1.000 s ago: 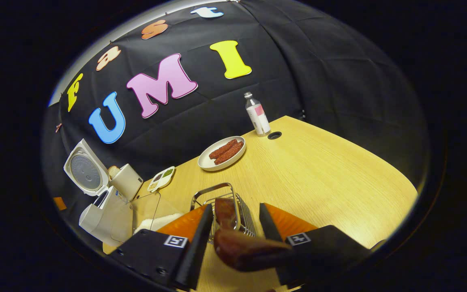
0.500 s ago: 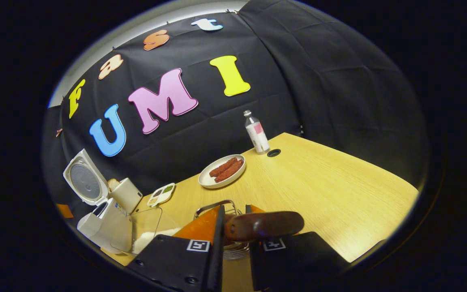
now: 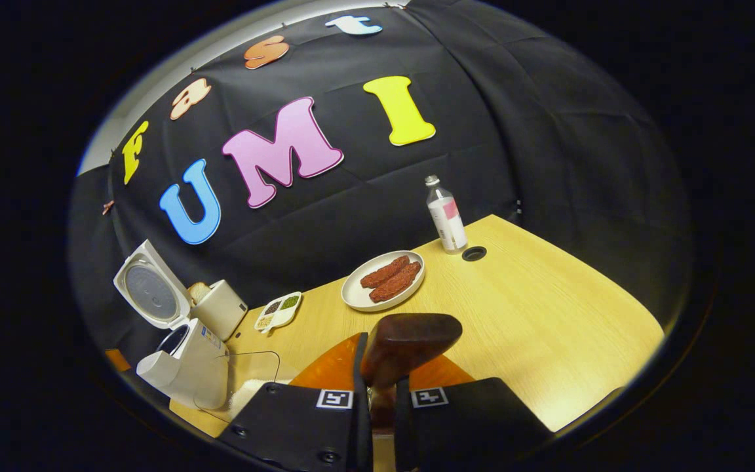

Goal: Close the left gripper, press the button to open the rice cooker; take a wooden spoon from the chopstick holder with the right hand, scoop a spoonful of rice and pour it into the rice cooker, then put the wooden spoon back into the chopstick holder.

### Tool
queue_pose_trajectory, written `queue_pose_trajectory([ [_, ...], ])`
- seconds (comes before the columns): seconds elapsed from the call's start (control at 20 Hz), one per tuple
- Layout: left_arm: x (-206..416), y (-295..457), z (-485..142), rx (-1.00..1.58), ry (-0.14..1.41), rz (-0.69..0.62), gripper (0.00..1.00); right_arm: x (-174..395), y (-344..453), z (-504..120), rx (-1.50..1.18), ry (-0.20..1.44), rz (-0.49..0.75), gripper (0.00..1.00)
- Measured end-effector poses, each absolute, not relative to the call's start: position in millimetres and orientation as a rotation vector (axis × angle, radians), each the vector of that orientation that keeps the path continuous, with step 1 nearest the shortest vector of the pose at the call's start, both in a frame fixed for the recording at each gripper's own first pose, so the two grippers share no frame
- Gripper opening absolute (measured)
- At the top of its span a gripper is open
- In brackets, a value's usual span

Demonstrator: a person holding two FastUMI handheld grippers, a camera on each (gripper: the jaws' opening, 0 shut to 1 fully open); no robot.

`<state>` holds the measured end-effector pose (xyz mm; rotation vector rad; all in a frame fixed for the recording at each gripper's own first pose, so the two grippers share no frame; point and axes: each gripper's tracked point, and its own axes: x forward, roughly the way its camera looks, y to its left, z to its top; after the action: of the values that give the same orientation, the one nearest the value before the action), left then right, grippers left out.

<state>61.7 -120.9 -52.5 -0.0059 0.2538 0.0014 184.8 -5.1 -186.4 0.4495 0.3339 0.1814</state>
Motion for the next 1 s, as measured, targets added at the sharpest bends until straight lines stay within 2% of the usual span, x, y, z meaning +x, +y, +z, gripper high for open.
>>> queue_pose_trajectory([
  [0.15, 53.8, -110.4, -52.0, -0.054, 0.226, 0.012, 0.95, 192.2, -1.1, -149.8, 0.416, 0.297, 0.219, 0.17],
  [0.2, 51.5, -103.7, -52.5, -0.072, 0.22, 0.016, 0.95, 193.0, -0.8, -134.5, 0.395, 0.278, 0.224, 0.12],
  [0.25, 49.3, -95.6, -52.0, -0.084, 0.213, 0.022, 0.95, 195.1, 1.5, -120.5, 0.374, 0.256, 0.232, 0.17],
  [0.55, 28.3, -19.7, -51.1, -0.147, 0.163, 0.065, 0.95, 186.5, 50.3, -51.0, 0.329, 0.193, 0.269, 0.17],
  [0.75, 13.3, 28.0, -57.2, -0.217, 0.154, 0.07, 0.95, 169.6, 108.3, -39.0, 0.298, 0.195, 0.311, 0.17],
  [1.0, -0.3, 70.4, -71.9, -0.223, 0.183, 0.039, 0.95, 161.0, 168.6, -56.1, 0.298, 0.216, 0.34, 0.17],
])
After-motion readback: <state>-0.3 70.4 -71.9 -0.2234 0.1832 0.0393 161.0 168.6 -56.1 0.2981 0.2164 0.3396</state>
